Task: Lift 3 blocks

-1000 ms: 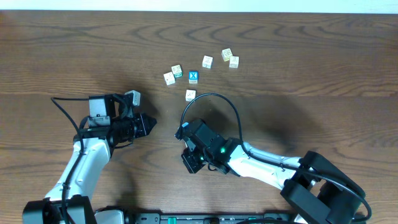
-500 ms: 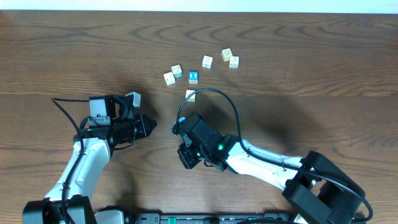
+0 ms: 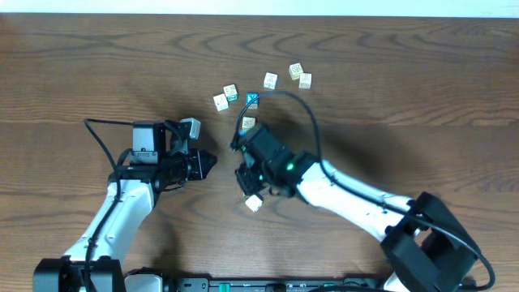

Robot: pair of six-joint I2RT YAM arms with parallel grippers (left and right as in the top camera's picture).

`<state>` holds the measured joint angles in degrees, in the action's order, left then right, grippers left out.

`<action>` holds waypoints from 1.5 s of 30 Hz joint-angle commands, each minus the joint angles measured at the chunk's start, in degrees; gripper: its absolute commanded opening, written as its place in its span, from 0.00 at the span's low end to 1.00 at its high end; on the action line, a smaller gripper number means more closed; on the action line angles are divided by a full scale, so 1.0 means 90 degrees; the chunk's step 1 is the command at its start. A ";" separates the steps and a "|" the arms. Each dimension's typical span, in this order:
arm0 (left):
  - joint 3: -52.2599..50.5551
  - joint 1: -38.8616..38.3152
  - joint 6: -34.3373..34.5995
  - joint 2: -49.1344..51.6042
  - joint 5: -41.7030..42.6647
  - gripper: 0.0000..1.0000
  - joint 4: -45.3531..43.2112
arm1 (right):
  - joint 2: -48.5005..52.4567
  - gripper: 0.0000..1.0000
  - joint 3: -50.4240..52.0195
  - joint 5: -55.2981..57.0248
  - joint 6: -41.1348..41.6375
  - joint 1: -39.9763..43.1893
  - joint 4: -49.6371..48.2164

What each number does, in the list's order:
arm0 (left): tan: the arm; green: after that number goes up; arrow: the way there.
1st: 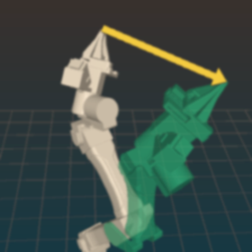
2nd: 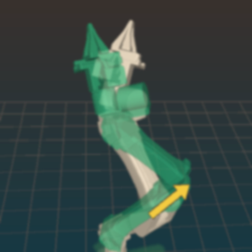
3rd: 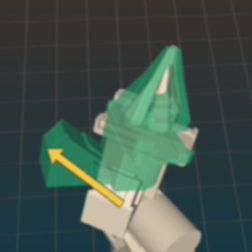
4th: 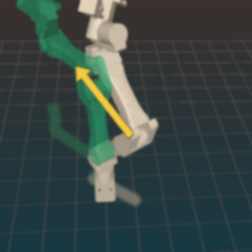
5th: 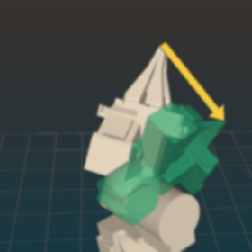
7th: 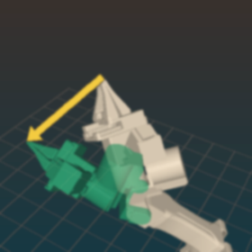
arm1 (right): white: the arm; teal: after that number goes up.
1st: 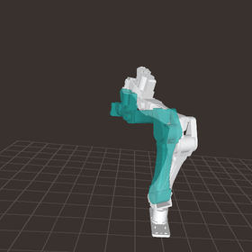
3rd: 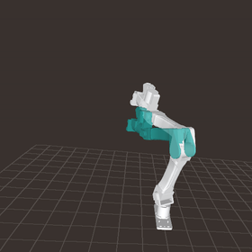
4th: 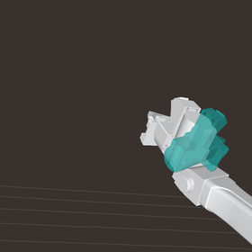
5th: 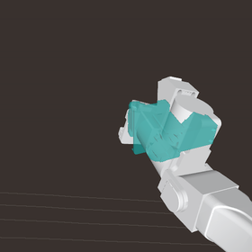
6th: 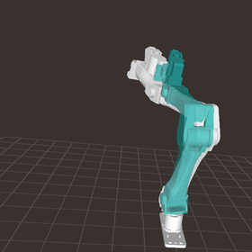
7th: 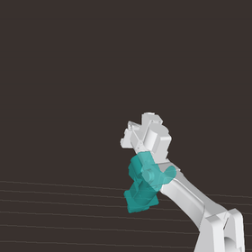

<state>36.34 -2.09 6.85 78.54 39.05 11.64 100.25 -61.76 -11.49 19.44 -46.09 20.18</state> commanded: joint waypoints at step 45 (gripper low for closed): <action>0.0061 -0.1596 0.2232 0.1129 -0.1673 0.07 0.0719 | 0.0041 0.01 -0.0114 0.0340 -0.0279 0.1319 0.1875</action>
<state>36.34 -15.94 25.39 87.07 24.67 18.81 100.29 -62.11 -7.97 16.32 -34.35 37.01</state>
